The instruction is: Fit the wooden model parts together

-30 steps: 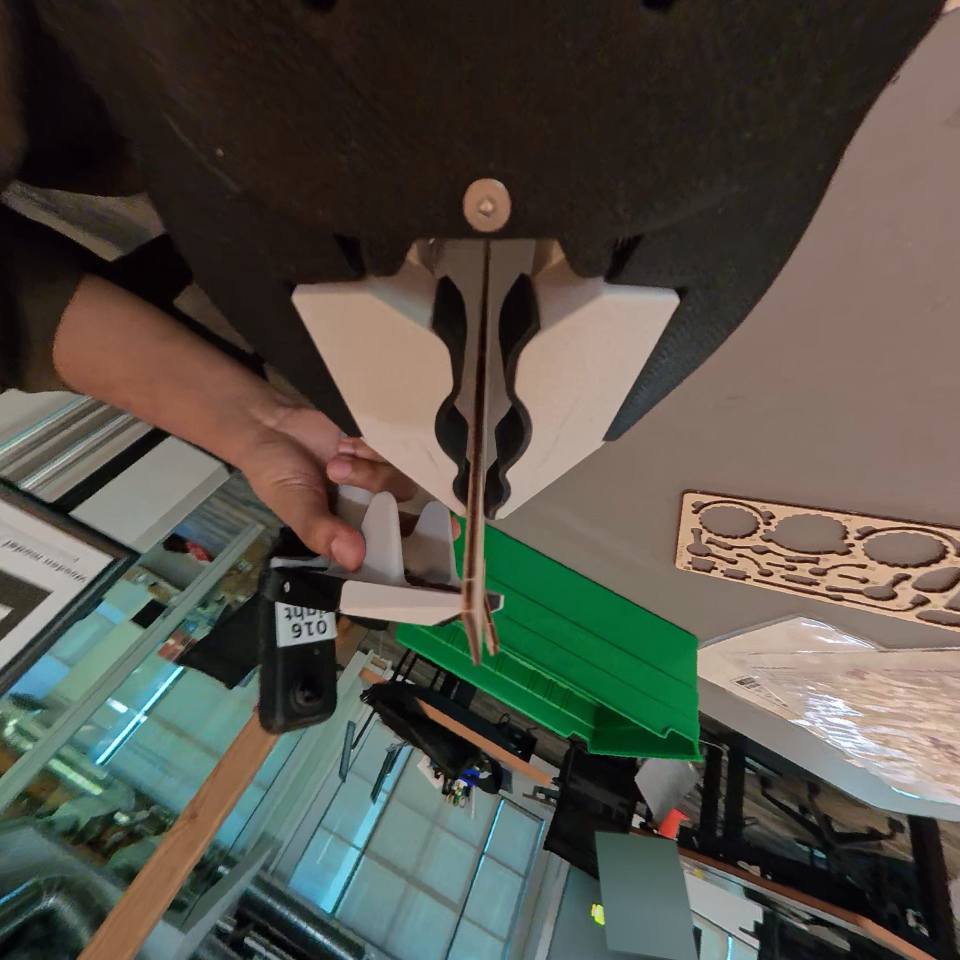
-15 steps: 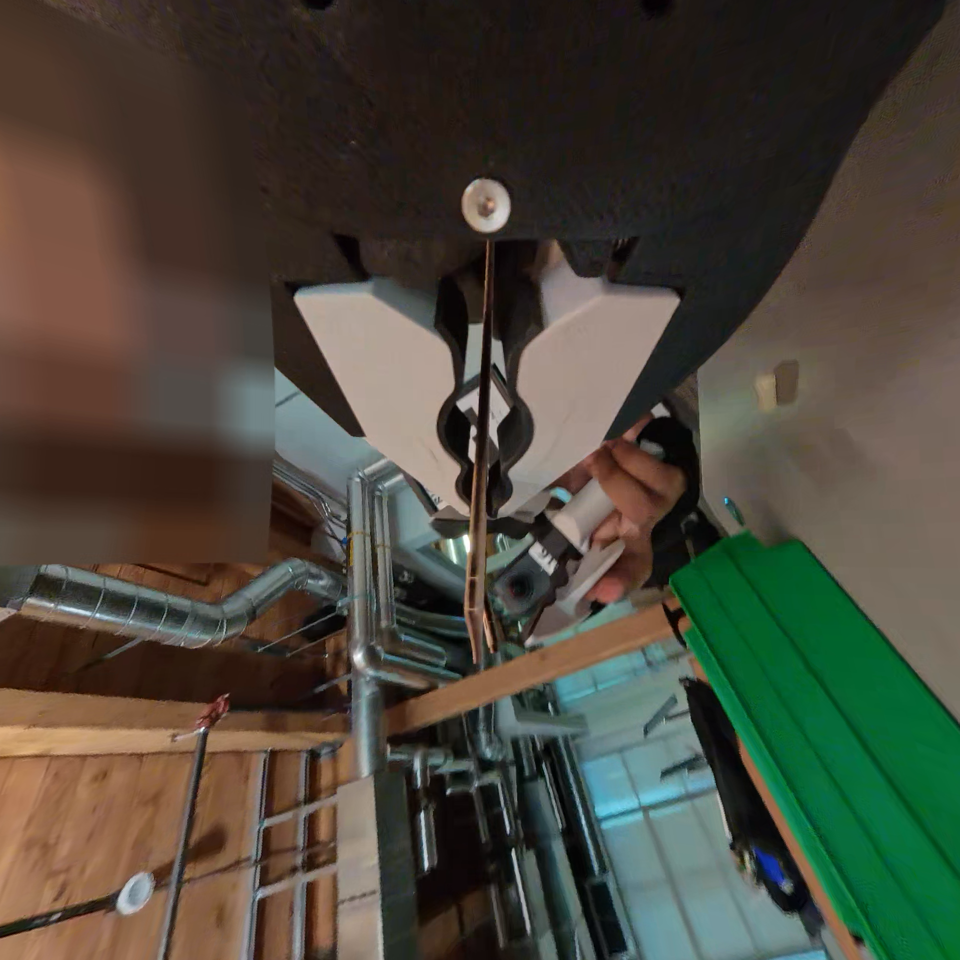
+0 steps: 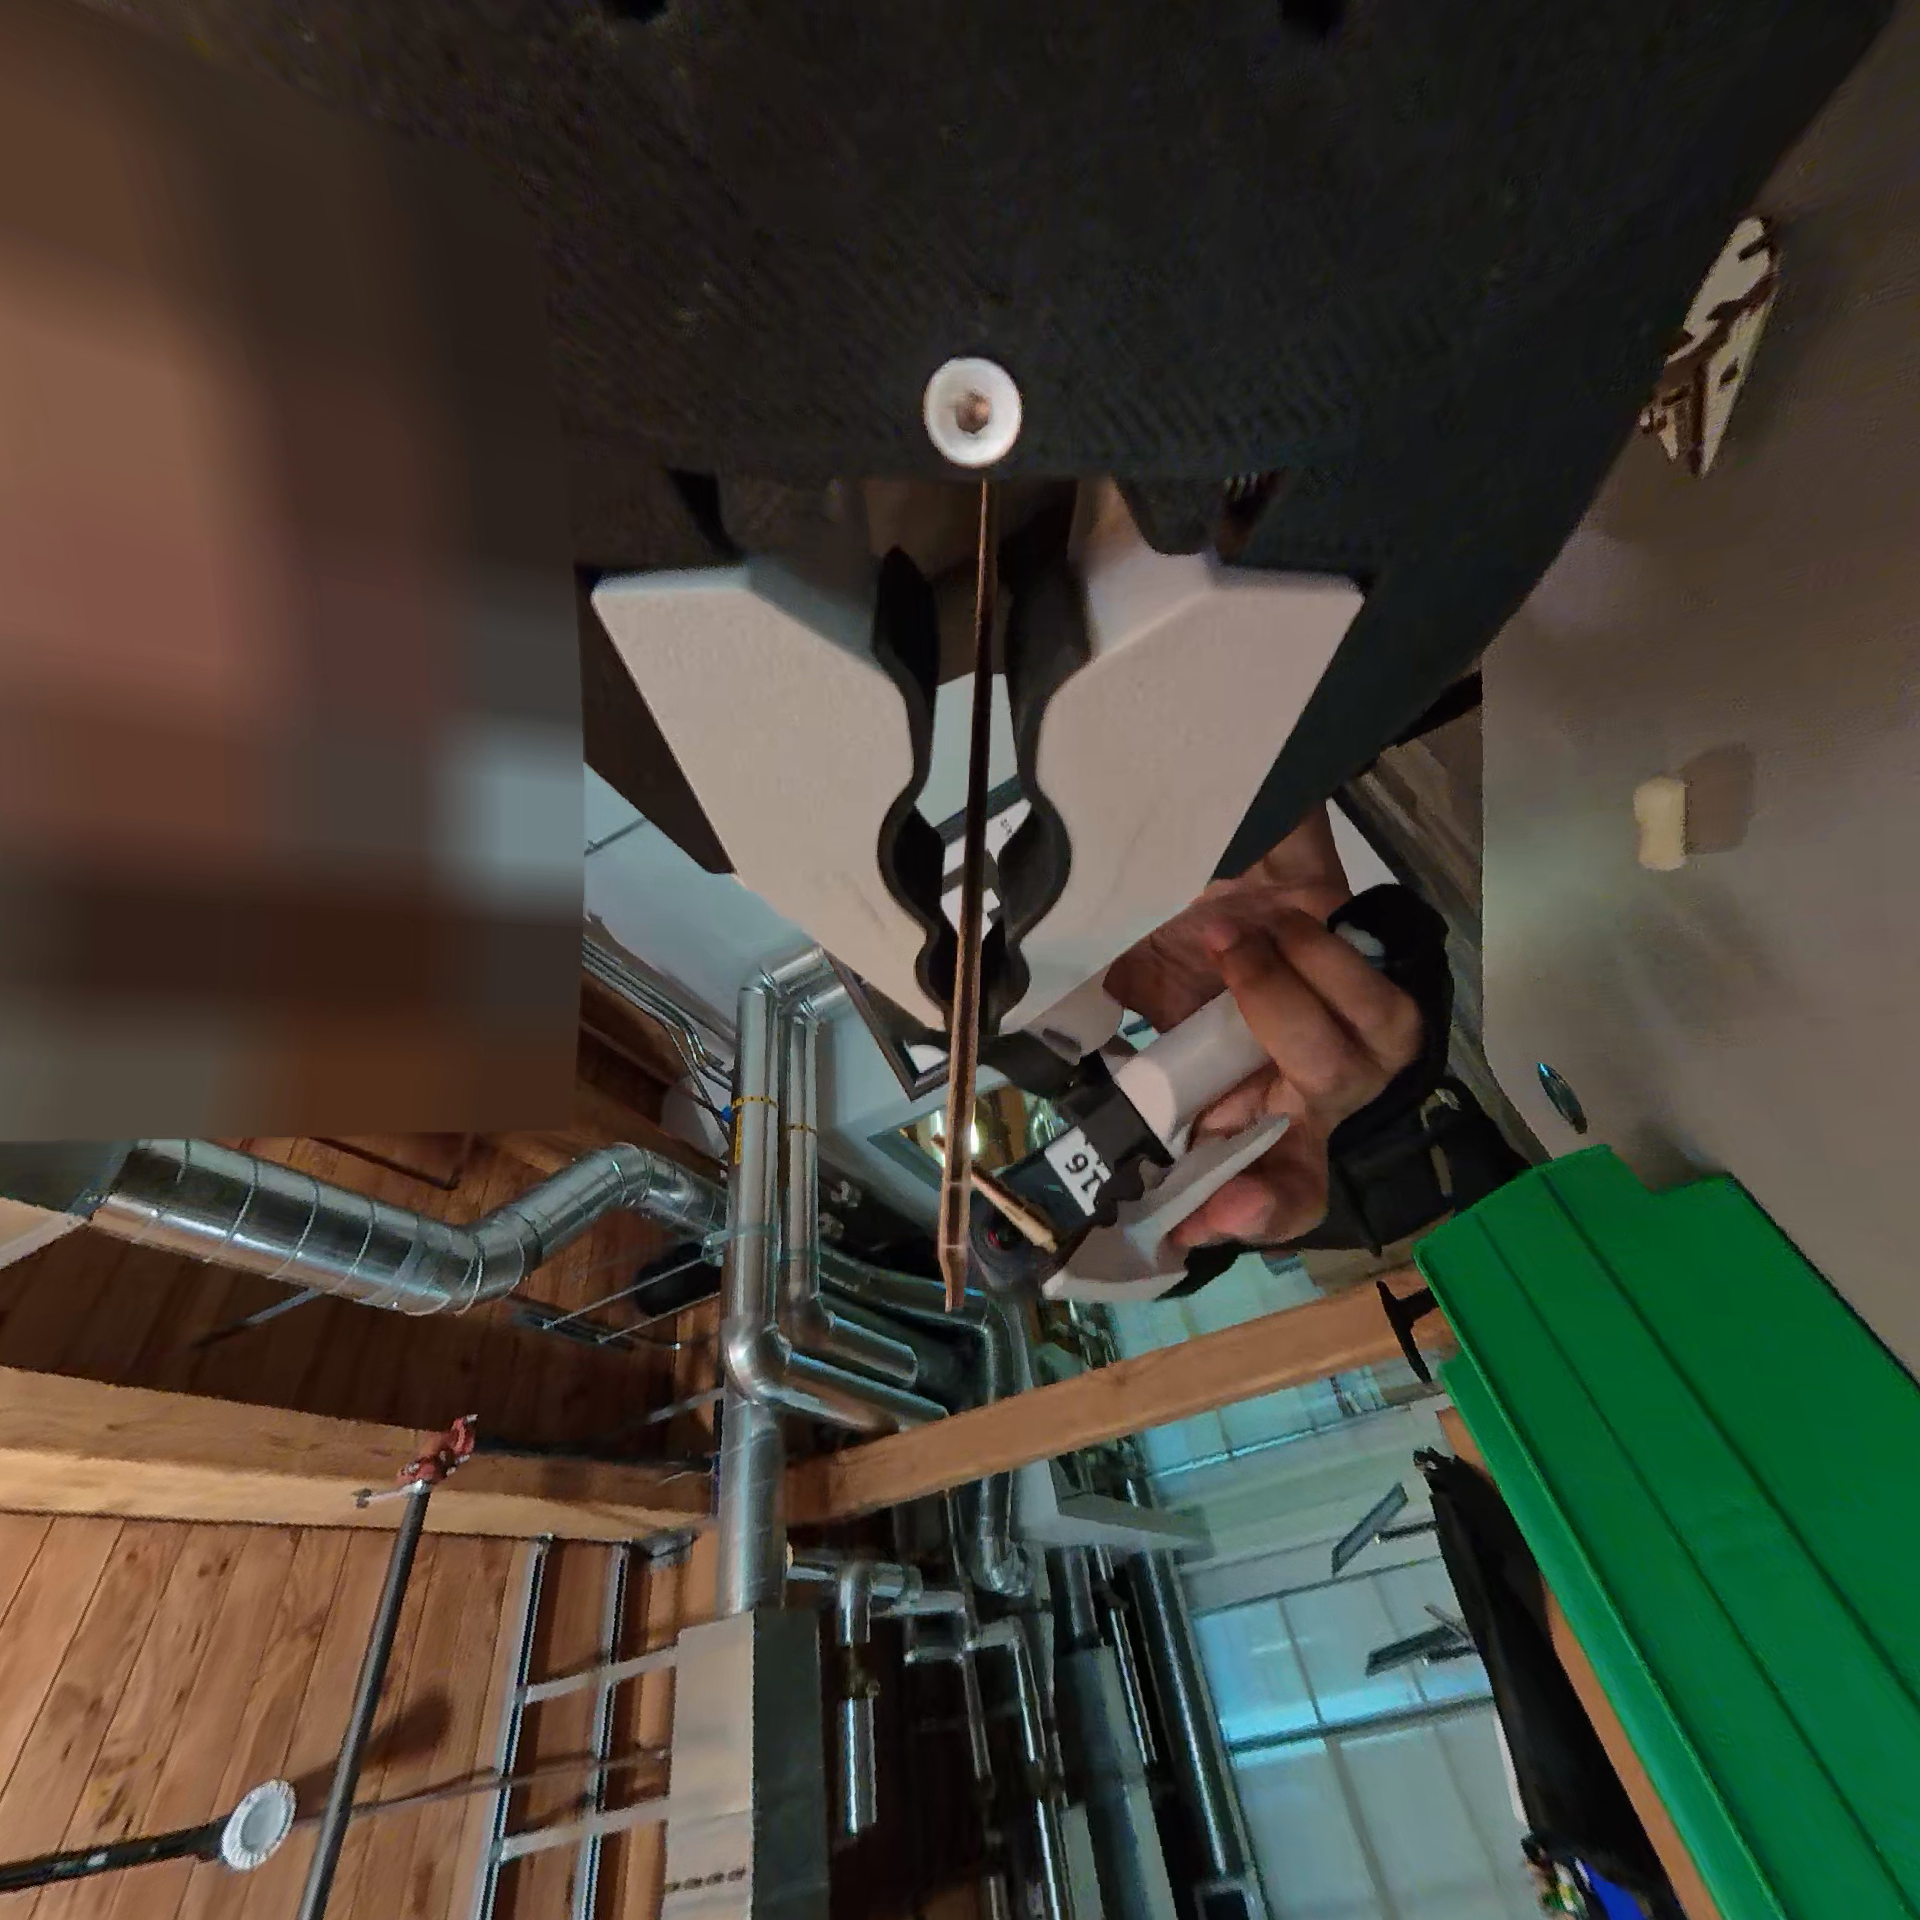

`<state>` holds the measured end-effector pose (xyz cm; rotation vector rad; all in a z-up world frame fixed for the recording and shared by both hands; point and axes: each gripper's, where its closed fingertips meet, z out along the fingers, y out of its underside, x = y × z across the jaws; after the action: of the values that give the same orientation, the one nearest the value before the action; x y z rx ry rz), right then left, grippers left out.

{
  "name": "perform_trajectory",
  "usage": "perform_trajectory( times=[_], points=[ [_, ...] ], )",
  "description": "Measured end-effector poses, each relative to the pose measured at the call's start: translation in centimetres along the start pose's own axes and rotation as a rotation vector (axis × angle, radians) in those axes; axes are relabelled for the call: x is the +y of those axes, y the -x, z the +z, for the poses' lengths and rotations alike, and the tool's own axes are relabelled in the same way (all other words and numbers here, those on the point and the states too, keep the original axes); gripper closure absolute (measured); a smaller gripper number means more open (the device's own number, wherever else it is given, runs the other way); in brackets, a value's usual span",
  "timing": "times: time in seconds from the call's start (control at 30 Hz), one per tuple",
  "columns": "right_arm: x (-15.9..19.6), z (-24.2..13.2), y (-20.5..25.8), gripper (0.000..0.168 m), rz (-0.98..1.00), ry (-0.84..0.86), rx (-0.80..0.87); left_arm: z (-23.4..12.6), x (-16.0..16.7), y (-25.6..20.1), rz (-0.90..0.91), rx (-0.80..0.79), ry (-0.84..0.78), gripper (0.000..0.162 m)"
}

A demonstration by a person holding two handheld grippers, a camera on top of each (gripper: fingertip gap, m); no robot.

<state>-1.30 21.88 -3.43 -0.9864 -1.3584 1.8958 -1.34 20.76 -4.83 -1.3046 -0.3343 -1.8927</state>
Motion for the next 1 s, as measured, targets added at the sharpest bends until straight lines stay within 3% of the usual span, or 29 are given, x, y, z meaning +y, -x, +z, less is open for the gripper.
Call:
perform_trajectory(
  times=[0.33,0.57,0.77,0.9,1.0],
  points=[
    [2.0,-0.3,-0.8,0.107,-0.060,0.110,0.056,-1.0,-0.7,0.9,-0.018,-0.027,-0.032,0.162],
    [1.9,-1.2,0.1,0.107,0.004,0.119,-0.028,-0.7,-0.1,0.9,-0.036,-0.002,-0.007,0.162],
    [-0.6,-3.0,-1.9,0.135,-0.092,0.016,0.130,-0.8,-0.1,-0.3,-0.046,0.060,0.006,0.162],
    [-0.3,-2.3,-1.3,0.134,-0.189,0.094,0.160,-0.6,0.2,-0.2,-0.042,0.050,0.019,0.162],
    [0.6,-1.8,-1.1,0.145,-0.267,0.169,0.179,-0.5,0.5,0.1,-0.050,0.041,0.031,0.162]
  ],
)
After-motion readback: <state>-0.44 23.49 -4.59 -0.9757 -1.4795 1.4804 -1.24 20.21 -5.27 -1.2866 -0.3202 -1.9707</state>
